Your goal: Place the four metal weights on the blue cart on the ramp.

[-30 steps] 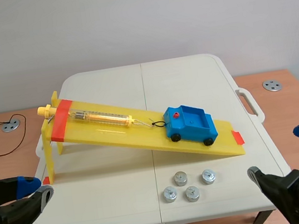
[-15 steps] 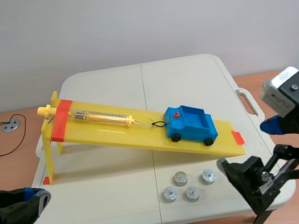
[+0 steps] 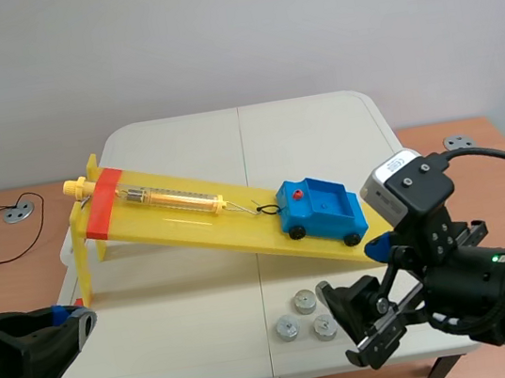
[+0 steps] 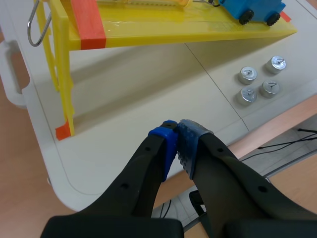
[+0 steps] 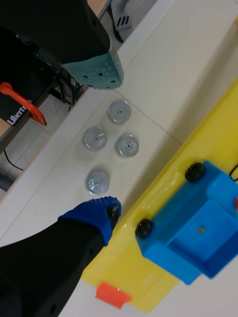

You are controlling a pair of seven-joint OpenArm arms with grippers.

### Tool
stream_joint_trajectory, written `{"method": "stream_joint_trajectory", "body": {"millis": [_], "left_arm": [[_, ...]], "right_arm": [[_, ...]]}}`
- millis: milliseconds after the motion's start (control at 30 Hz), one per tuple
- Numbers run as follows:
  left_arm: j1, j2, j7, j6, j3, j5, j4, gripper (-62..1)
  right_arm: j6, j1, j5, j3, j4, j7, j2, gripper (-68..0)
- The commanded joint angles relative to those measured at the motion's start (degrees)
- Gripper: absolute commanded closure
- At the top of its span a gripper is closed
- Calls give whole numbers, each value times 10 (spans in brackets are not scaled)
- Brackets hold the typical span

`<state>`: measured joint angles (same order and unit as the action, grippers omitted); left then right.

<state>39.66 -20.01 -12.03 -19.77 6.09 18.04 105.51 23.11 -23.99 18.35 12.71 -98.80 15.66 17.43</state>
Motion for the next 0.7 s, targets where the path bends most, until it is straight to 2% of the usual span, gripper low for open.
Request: {"method": "stream_joint_trajectory", "body": {"millis": [0,233,367,667], "left_arm": [[2,3,59,-14,9,32,40,-27],[2,3,57,-14,9,32,40,-27],[2,3,58,-14,9,32,40,-27],[2,3,57,-14,9,32,40,-27]], "right_arm": [[-8,31,-5,-3,-24,-46,-2,-425],[-9,63,-42,29,15,-50,-27,-425],[-8,82,-62,39,49,-76,-48,-423],[-8,121,-69,67,114,-111,-72,-423]]}}
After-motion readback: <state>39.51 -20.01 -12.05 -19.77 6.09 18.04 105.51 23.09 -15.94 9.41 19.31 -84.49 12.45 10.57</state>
